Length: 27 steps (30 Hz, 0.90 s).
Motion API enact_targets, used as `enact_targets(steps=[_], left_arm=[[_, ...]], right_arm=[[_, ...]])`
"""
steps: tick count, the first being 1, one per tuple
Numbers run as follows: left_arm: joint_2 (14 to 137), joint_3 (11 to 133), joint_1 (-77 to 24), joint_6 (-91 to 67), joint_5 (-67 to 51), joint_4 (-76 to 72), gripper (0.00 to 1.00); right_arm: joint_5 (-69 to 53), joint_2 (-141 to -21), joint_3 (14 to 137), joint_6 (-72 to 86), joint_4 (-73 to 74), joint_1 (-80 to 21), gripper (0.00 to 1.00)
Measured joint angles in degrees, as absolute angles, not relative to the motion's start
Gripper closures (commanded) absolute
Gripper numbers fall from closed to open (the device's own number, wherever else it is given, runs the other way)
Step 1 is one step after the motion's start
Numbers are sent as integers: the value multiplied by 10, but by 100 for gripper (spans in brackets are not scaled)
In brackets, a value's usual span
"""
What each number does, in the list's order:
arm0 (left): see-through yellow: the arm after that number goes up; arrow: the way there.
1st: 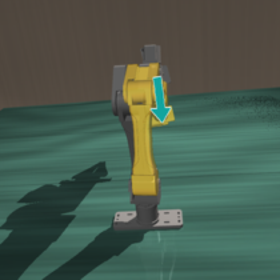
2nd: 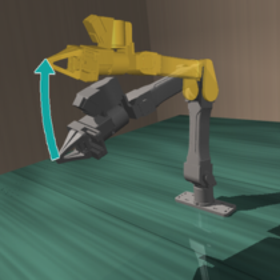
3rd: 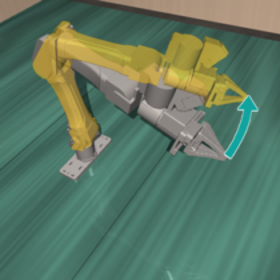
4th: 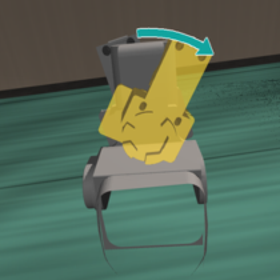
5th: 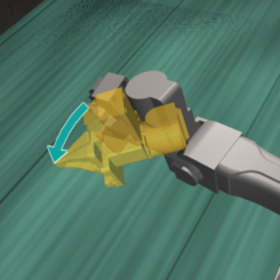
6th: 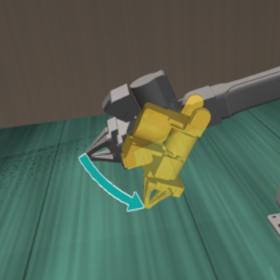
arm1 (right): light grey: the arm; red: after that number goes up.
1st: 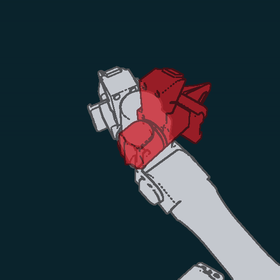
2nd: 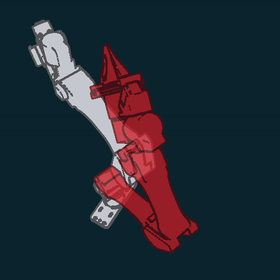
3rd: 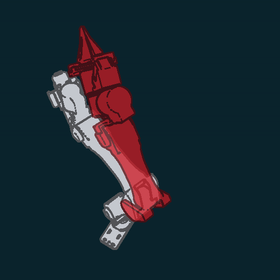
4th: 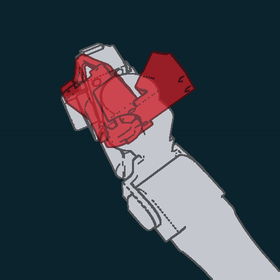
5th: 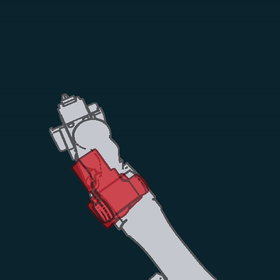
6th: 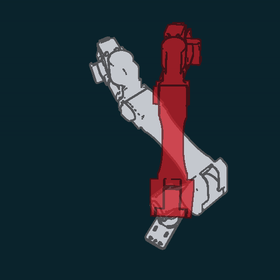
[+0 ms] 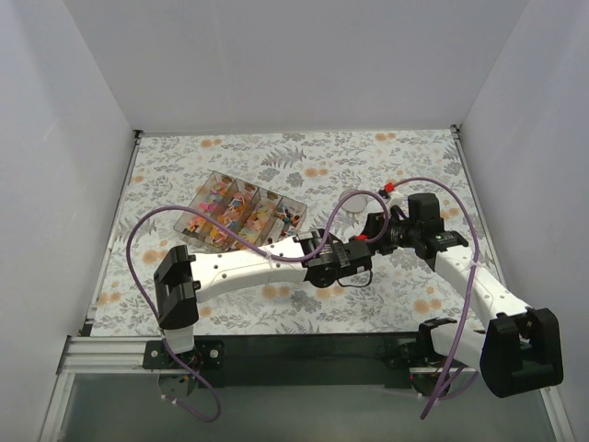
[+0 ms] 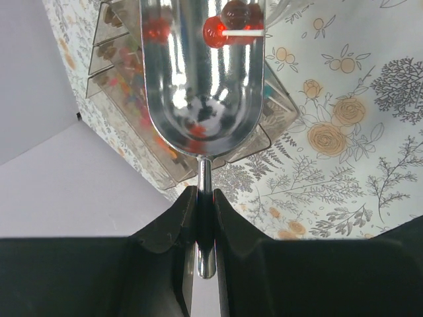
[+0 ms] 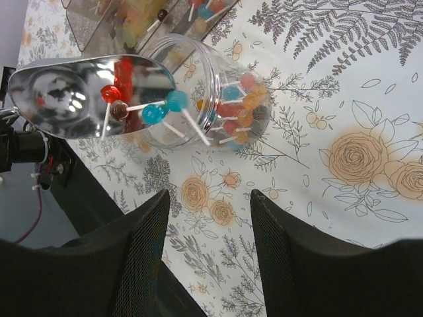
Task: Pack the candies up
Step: Place the fake candies in the packing bottle.
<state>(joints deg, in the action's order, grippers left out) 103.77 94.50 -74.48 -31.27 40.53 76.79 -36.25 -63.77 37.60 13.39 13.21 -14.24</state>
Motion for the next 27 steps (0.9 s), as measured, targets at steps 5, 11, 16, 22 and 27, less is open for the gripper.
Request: enact_targets(steps=[5,11,16,22,27], left_arm=[[1038,937,-745,-307,420,767,100],[1038,927,-745,-303,434,769,100],[1038,923,-745,-299,442,769,100],[1038,922,-745,-302,446,769,100],[1035,923,-738,-318,427,769,100]], right_arm=[[-364,-638,376,134,132,-142,41],[-367,-638,376,136,132,-142,41],[-373,-637,369,138,125,-142,41],[-376,-631,359,146,123,-142,41],[-380,-627,364,149,124,-142,41]])
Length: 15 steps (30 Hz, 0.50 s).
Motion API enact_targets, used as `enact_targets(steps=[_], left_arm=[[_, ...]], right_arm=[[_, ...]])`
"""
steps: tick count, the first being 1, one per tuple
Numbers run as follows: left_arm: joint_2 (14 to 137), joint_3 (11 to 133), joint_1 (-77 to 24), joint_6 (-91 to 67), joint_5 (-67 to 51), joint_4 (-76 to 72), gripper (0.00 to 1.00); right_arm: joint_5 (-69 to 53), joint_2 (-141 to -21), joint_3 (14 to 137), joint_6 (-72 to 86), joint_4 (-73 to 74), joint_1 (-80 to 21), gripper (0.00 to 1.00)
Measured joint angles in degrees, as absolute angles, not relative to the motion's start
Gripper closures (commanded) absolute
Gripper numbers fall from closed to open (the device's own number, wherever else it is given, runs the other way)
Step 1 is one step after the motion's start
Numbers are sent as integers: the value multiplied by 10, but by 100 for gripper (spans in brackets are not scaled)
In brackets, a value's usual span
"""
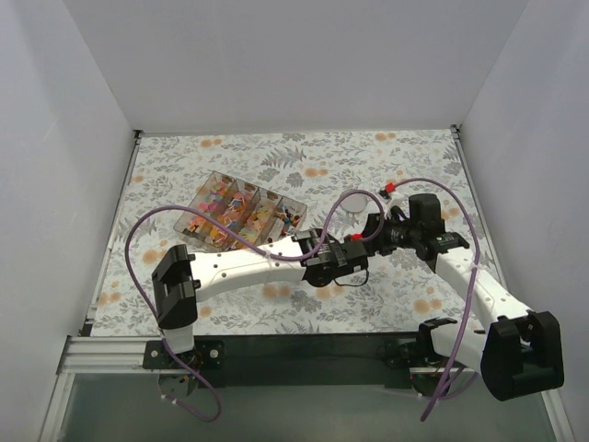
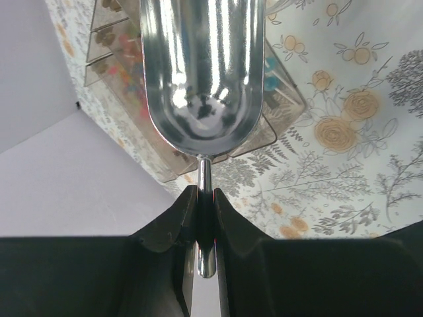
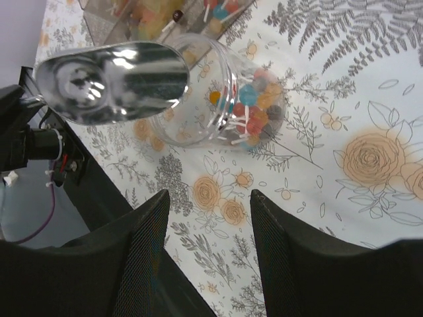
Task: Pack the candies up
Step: Place the fake candies in the packing bottle.
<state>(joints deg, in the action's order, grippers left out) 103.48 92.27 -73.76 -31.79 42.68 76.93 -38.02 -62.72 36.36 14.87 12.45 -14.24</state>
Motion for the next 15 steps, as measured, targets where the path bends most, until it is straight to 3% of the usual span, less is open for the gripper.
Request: enact_targets(steps=[7,15], left_arm=[[982,922,-687,-338,345,723,100],[813,857,-632,-345,237,613,100]], right_arm=[[-401,-656,466,157,125,-143,40],[-411,-714,543,182,100,-168,40]])
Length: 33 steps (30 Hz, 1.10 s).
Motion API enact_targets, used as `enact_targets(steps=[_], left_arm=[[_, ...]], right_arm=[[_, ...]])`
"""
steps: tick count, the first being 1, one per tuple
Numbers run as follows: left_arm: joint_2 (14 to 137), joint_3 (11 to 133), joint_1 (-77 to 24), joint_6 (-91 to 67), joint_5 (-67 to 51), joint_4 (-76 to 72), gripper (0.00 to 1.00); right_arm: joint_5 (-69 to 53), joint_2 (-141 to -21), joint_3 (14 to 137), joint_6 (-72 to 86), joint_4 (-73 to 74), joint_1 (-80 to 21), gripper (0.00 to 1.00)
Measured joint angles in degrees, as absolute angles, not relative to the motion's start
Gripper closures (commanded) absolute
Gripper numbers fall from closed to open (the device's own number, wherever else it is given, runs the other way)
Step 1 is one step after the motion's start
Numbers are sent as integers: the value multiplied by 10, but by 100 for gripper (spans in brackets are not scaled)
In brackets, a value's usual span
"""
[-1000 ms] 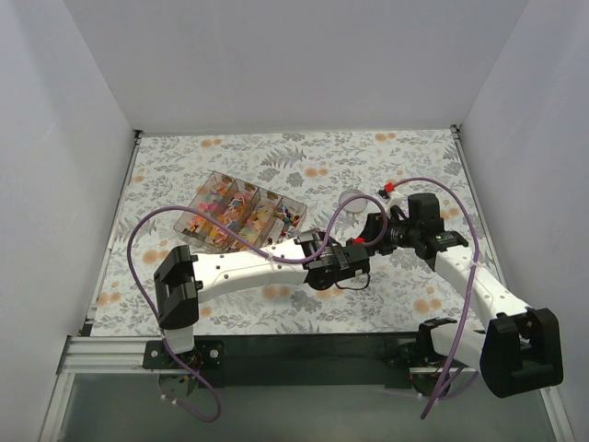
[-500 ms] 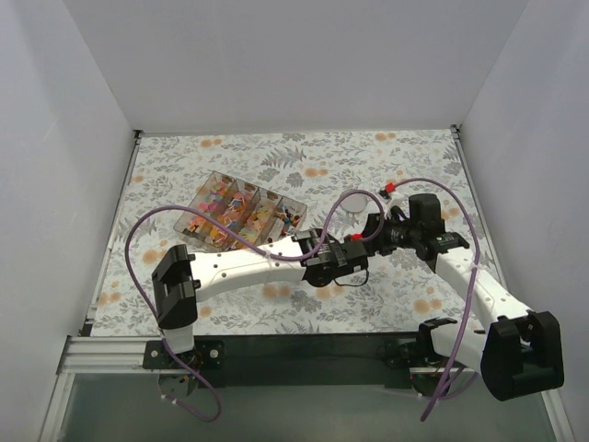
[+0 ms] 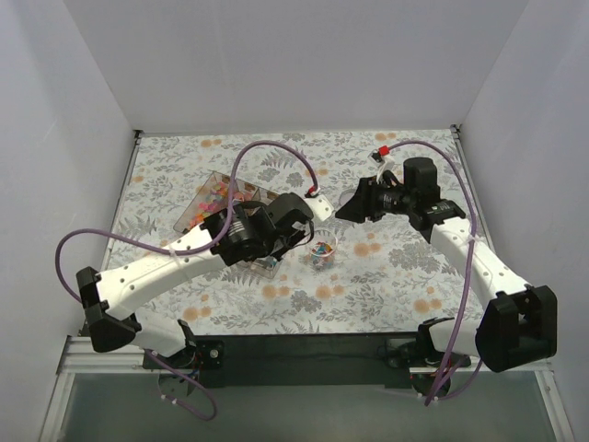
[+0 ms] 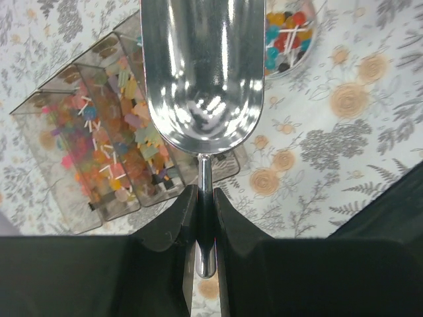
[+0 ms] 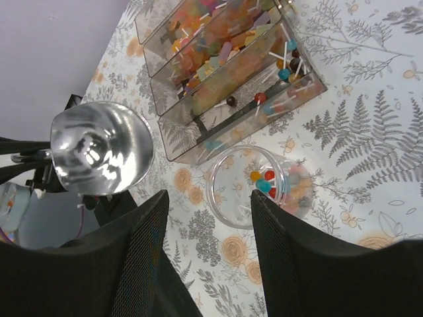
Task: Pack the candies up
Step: Place the fake candies in the packing bottle.
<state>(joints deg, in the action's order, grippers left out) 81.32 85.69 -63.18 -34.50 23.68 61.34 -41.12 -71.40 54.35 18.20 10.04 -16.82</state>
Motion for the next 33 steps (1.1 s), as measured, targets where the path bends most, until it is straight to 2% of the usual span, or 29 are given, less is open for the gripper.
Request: enact_targets(steps=[9,17,24,33], left_arm=[[783,783,-621,-358,174,552,100],[783,772,-597,-368,156,533,100],[783,754,-587,-369,148,531,100],[783,752,-587,-366,112,510,100]], right_arm=[[-406,-729,544,212,99,-194,40],[-374,-728,544,223,90,-196,40],[-350,-720,545,225,88,-196,30],[-376,-749,564,225,82,-217,30]])
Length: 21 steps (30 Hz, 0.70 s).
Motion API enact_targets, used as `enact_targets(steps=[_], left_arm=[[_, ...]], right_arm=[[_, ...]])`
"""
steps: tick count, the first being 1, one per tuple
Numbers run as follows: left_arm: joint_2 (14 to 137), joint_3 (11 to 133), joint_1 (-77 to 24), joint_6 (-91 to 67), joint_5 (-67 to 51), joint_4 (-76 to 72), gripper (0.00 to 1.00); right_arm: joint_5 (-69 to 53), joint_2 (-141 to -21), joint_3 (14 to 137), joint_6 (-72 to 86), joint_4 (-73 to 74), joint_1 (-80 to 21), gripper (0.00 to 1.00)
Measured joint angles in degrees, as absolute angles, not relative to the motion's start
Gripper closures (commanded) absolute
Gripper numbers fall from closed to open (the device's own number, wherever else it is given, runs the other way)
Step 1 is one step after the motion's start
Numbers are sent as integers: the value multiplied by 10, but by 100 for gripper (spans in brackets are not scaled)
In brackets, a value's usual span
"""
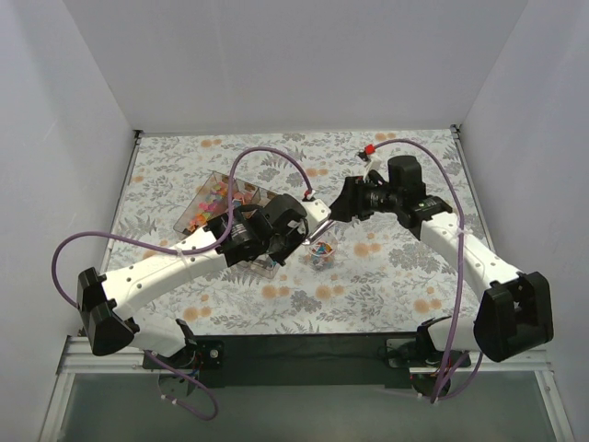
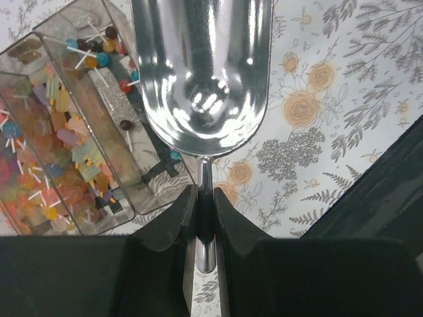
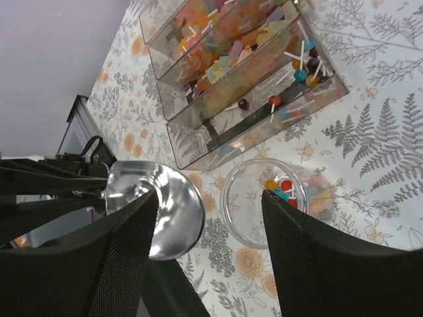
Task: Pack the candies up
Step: Place the fake candies in the packing bottle.
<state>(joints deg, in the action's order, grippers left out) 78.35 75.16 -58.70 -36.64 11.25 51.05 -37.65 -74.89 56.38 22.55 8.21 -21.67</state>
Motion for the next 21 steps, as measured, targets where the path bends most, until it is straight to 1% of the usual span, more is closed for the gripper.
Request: enact_targets(steps=[8,21], left_arm=[[774,743,-586,-364,89,464,100],[694,657,-567,-373,81,381,100]], right_arm=[[-372,-777,562,226,81,-229,32],[-373,-799,556,239,79,-229,32]])
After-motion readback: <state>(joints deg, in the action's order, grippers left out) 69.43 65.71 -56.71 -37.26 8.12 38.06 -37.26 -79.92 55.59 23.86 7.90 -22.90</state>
